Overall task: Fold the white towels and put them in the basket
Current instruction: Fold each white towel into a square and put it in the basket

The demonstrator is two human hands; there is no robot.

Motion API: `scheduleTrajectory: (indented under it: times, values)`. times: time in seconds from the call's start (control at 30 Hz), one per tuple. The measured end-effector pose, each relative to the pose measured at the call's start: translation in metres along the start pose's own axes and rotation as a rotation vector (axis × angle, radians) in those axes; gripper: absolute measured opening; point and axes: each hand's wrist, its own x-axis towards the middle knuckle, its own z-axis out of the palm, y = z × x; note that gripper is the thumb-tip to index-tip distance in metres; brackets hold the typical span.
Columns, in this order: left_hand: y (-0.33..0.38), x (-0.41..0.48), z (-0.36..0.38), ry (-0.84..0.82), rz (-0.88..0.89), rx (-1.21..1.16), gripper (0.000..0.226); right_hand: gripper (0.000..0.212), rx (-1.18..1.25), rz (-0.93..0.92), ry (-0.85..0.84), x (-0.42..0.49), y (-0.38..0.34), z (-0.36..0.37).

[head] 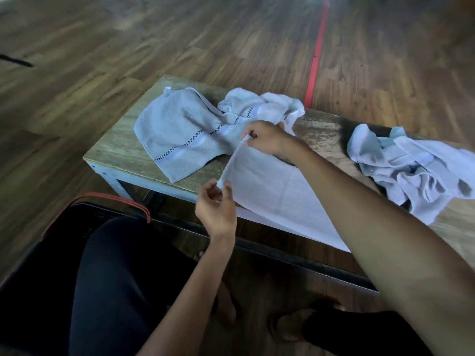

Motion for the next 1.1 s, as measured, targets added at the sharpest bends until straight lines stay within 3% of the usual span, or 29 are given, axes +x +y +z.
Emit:
scheduleTrajectory:
  times: [0.23, 0.47, 0.7, 1.0, 1.1]
  values:
    - [0.036, 0.002, -0.004, -0.167, 0.481, -0.002, 0.009, 0.011, 0.192, 0.013, 0.163, -0.026, 0.010, -0.052]
    - [0.026, -0.056, 0.012, -0.441, 0.753, -0.002, 0.016, 0.013, 0.506, -0.008, 0.148, -0.123, 0.060, -0.080]
    - [-0.019, -0.094, 0.033, -0.609, 0.968, 0.236, 0.022, 0.019, 0.789, 0.281, 0.179, -0.186, 0.116, -0.051]
    - [-0.051, -0.106, 0.043, -0.613, 1.122, 0.430, 0.018, 0.015, 0.687, 0.425, 0.233, -0.186, 0.139, -0.010]
    - [-0.054, -0.108, 0.048, -0.649, 1.134, 0.468, 0.016, 0.010, 0.551, 0.465, 0.243, -0.183, 0.143, -0.005]
